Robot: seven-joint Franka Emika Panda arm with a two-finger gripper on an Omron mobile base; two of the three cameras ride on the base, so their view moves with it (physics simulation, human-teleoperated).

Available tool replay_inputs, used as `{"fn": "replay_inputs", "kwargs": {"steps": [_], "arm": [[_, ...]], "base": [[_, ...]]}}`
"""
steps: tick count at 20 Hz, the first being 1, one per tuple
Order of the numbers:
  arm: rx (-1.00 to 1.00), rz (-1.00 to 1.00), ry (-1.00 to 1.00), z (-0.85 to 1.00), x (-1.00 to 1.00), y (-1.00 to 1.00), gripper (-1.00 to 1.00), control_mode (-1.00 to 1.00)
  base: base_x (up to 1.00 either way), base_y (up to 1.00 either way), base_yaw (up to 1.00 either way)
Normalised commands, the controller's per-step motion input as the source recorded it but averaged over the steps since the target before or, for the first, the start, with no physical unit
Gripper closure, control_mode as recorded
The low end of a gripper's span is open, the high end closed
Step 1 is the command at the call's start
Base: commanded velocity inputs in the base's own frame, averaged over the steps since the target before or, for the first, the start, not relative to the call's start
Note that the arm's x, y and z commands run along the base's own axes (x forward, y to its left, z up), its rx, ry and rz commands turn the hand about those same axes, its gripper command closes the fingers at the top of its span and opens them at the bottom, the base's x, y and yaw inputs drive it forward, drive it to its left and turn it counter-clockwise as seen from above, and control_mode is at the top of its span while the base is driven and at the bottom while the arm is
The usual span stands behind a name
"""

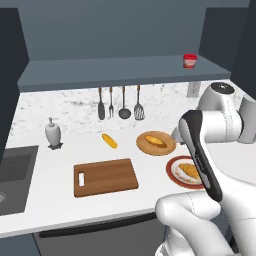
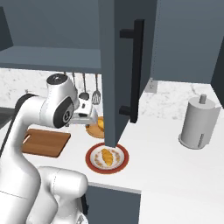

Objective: From the different types of pastries on the counter, select a croissant and place it on the cutting board. Then retrieve a jar of jam from the cabinet and place it alongside the croissant on the cutting board.

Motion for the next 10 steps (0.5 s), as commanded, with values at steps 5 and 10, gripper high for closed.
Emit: {"fn": "replay_inputs", "kwargs": {"steps": [5, 10], "arm": [[0.02, 0.11, 0.21, -0.49, 0.01, -0.54, -1.00, -1.00], [0.00, 0.13, 0.19, -0.49, 0.01, -0.21, -1.00, -1.00]], "base": [[0.00, 0.00, 0.00], [0.00, 0.00, 0.00]]}}
